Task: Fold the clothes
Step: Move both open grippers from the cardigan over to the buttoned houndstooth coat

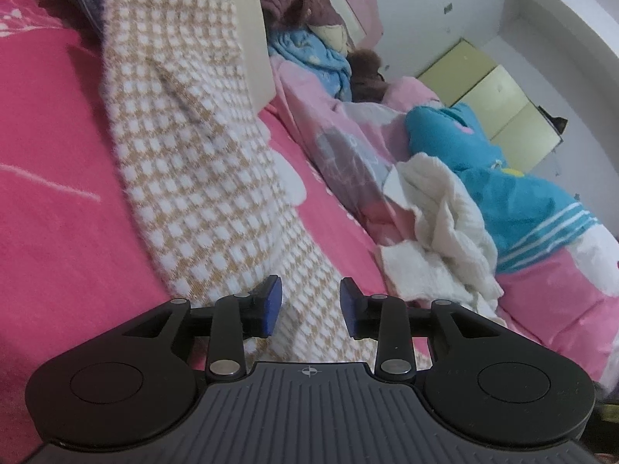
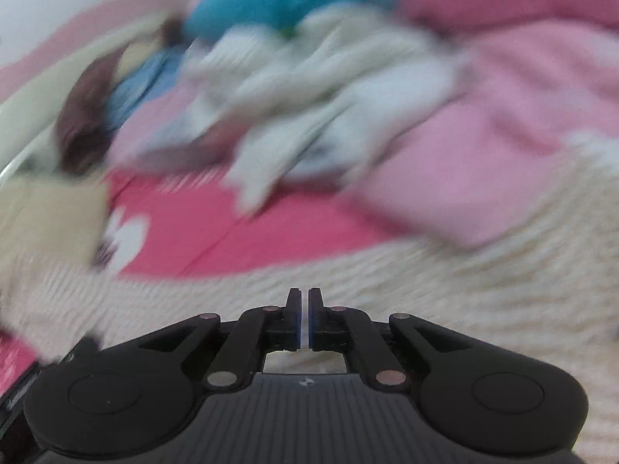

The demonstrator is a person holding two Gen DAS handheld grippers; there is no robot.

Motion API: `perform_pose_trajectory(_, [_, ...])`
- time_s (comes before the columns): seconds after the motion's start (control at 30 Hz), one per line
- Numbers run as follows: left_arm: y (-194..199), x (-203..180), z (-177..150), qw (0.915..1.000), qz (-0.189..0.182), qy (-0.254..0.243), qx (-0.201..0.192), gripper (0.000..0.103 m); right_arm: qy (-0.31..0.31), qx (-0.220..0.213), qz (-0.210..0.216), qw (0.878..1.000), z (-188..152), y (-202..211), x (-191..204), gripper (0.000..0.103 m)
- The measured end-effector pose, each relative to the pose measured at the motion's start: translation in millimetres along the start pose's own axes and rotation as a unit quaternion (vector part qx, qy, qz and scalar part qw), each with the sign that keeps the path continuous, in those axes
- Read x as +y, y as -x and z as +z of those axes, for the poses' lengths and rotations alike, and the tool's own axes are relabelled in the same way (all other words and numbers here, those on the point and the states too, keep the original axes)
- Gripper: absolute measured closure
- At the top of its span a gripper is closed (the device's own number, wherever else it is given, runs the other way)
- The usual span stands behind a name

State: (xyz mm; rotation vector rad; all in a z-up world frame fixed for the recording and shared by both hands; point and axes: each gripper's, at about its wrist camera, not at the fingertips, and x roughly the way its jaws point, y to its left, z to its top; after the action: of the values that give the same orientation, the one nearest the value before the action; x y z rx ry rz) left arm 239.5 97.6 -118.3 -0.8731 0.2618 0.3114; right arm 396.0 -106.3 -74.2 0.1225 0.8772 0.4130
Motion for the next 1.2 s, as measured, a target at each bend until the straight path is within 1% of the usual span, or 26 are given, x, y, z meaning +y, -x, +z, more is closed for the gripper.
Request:
perform_pose_trajectory(0.03, [1, 1, 1, 1.0000, 0.001, 0.000, -0.004, 0.070, 0.011, 0.010, -0.015, 1.000, 1, -17, 7, 0.102])
perform_pose_trajectory(0.1, [2, 2, 2, 0.9999, 0.004, 0.002, -0.011, 0.069, 0.012, -0.009, -0.028, 0.999, 9, -40, 10, 0.103])
perform_pose_trajectory(0.13, [2, 3, 3, 0.9999, 0.005, 0.004, -0.014, 0.069, 0.002, -0.021, -0.032, 0.999, 16, -45, 9, 0.103])
perform_pose_trajectory(0.2, [3, 5, 5, 0.9998, 0.006, 0.008, -0.017, 0.069, -0.038, -0.022, -0.046, 0.998, 32, -51, 2, 0.103])
perform_pose_trajectory(0.27, [5, 6, 7, 0.9997, 0.007, 0.012, -0.019, 0.069, -0.048, -0.030, -0.049, 0.997, 34, -40, 3, 0.101])
perform_pose_trajectory(0.3, [5, 7, 8, 0.9996, 0.008, 0.014, -0.021, 0.069, -0.042, -0.033, -0.038, 0.998, 31, -29, 6, 0.101])
perform_pose_trajectory(0.37, [6, 9, 10, 0.9995, 0.009, 0.019, -0.023, 0.069, -0.016, -0.024, 0.010, 1.000, 19, -6, 17, 0.100])
perform_pose_trajectory(0.47, [8, 13, 13, 0.9991, 0.013, 0.028, -0.028, 0.068, 0.016, 0.028, 0.072, 0.997, 0, 2, 38, 0.091])
perform_pose_trajectory(0.5, [8, 15, 14, 0.9989, 0.015, 0.032, -0.030, 0.068, 0.024, 0.043, 0.081, 0.996, -3, -7, 48, 0.091])
perform_pose_trajectory(0.57, [8, 19, 16, 0.9984, 0.020, 0.040, -0.034, 0.068, 0.038, 0.071, 0.093, 0.992, -6, -32, 68, 0.091])
perform_pose_trajectory(0.67, [7, 25, 20, 0.9975, 0.027, 0.052, -0.040, 0.068, 0.050, 0.037, 0.073, 0.995, 9, -69, 85, 0.094])
perform_pose_trajectory(0.73, [7, 29, 22, 0.9968, 0.031, 0.060, -0.043, 0.069, 0.012, 0.024, 0.058, 0.998, 28, -86, 85, 0.095])
perform_pose_trajectory(0.77, [7, 30, 24, 0.9963, 0.033, 0.065, -0.045, 0.069, -0.005, 0.021, 0.043, 0.999, 36, -91, 85, 0.094])
perform_pose_trajectory(0.8, [8, 32, 25, 0.9958, 0.035, 0.070, -0.046, 0.069, -0.010, 0.018, 0.040, 0.999, 41, -89, 87, 0.092])
perform_pose_trajectory(0.83, [9, 33, 27, 0.9953, 0.038, 0.073, -0.052, 0.068, -0.005, 0.012, 0.053, 0.998, 42, -81, 90, 0.092])
perform_pose_trajectory(0.87, [11, 34, 29, 0.9942, 0.043, 0.077, -0.062, 0.067, 0.011, 0.006, 0.080, 0.997, 41, -70, 97, 0.091])
perform_pose_trajectory(0.9, [13, 36, 33, 0.9925, 0.048, 0.085, -0.073, 0.064, 0.029, 0.005, 0.102, 0.994, 37, -60, 104, 0.091])
perform_pose_trajectory(0.93, [14, 39, 36, 0.9910, 0.055, 0.092, -0.081, 0.062, 0.048, 0.015, 0.128, 0.991, 30, -51, 112, 0.091])
perform_pose_trajectory(1.0, [13, 45, 42, 0.9880, 0.071, 0.103, -0.091, 0.062, 0.070, 0.053, 0.171, 0.981, 19, -51, 125, 0.091])
perform_pose_trajectory(1.07, [11, 49, 46, 0.9866, 0.077, 0.112, -0.091, 0.062, 0.082, 0.069, 0.173, 0.979, 14, -71, 139, 0.091])
perform_pose_trajectory(1.13, [12, 50, 47, 0.9854, 0.081, 0.113, -0.099, 0.062, 0.094, 0.082, 0.169, 0.978, 10, -94, 154, 0.091])
perform_pose_trajectory(1.17, [13, 51, 47, 0.9845, 0.084, 0.113, -0.105, 0.062, 0.099, 0.089, 0.167, 0.977, 8, -106, 161, 0.094])
perform_pose_trajectory(1.2, [15, 52, 48, 0.9835, 0.086, 0.115, -0.110, 0.062, 0.097, 0.076, 0.159, 0.980, 13, -112, 165, 0.095])
